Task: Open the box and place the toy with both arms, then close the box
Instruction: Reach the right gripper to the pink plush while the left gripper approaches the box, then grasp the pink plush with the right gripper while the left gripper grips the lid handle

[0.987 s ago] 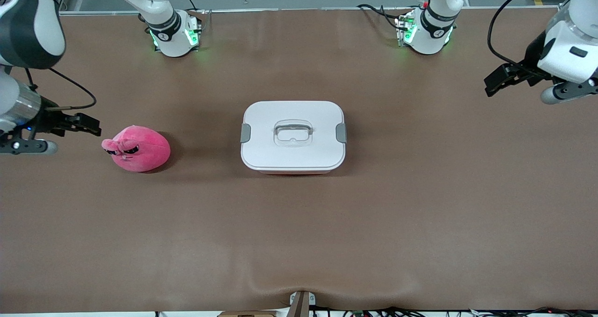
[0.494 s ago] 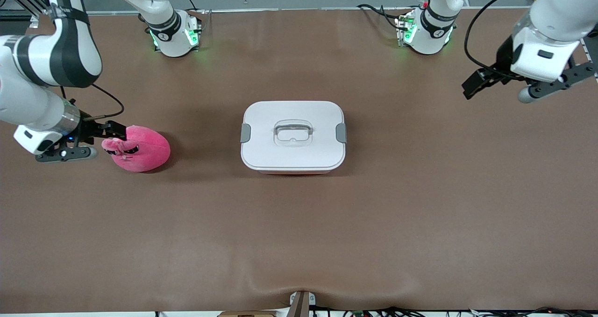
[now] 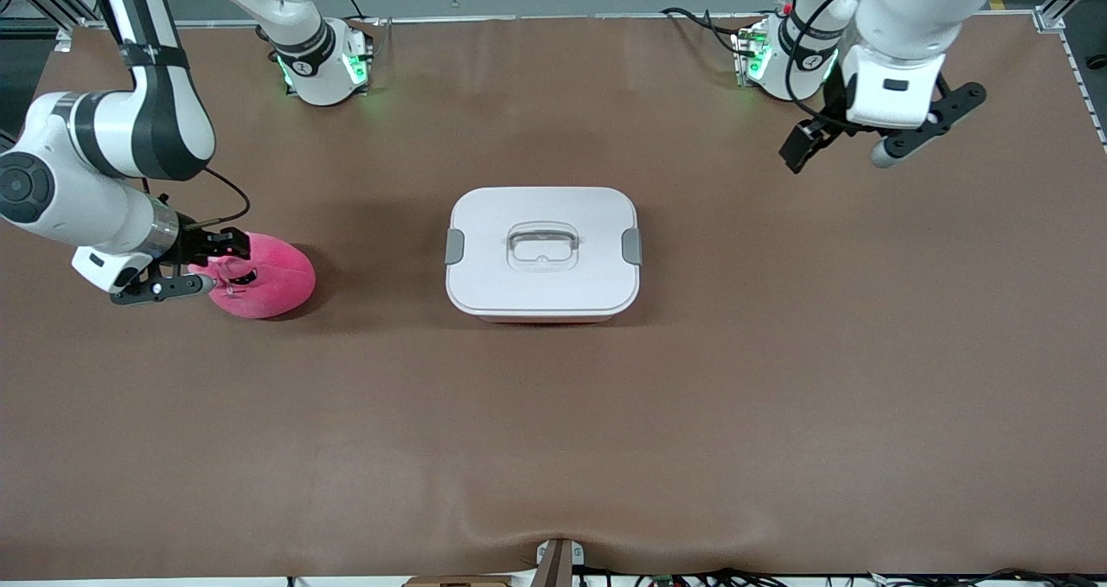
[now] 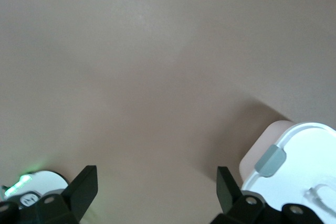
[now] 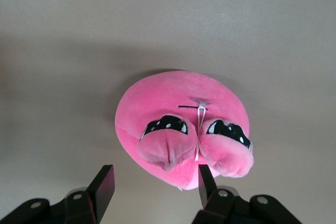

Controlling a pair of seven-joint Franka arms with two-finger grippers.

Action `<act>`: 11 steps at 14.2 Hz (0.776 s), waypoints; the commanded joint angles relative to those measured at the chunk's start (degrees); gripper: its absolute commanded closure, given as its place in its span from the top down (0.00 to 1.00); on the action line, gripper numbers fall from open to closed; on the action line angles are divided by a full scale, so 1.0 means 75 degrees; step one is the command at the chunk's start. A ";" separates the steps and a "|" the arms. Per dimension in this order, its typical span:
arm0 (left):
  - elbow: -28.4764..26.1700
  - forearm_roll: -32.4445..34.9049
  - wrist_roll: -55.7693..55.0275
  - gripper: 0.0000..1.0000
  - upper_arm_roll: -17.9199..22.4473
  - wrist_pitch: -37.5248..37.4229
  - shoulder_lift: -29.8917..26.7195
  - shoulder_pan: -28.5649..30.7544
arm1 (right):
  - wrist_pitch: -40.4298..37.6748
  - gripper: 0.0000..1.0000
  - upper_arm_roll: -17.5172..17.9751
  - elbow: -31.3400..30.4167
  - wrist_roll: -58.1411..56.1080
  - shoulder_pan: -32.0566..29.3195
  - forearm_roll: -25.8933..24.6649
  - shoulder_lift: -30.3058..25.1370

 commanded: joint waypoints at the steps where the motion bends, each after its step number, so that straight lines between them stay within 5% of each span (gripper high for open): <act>1: -0.0107 -0.0226 -0.1168 1.00 -0.0523 0.0372 0.0134 0.0022 | 0.0206 0.68 -0.0025 -0.0078 -0.0111 0.0012 0.0141 0.0140; 4: -0.0107 -0.0450 -0.2494 1.00 -0.1085 0.0642 0.0368 0.0022 | 0.0358 0.64 -0.0025 -0.0066 -0.0088 -0.0012 0.0141 0.0246; 9: 0.0010 -0.0345 -0.5023 1.00 -0.2187 0.1577 0.1246 -0.0013 | 0.0429 0.31 -0.0037 -0.0031 -0.0076 0.0000 0.0141 0.0317; 11: 0.0010 -0.0321 -0.5822 1.00 -0.2434 0.2163 0.1551 -0.0048 | 0.0394 0.27 -0.0037 -0.0008 -0.0076 -0.0035 0.0141 0.0317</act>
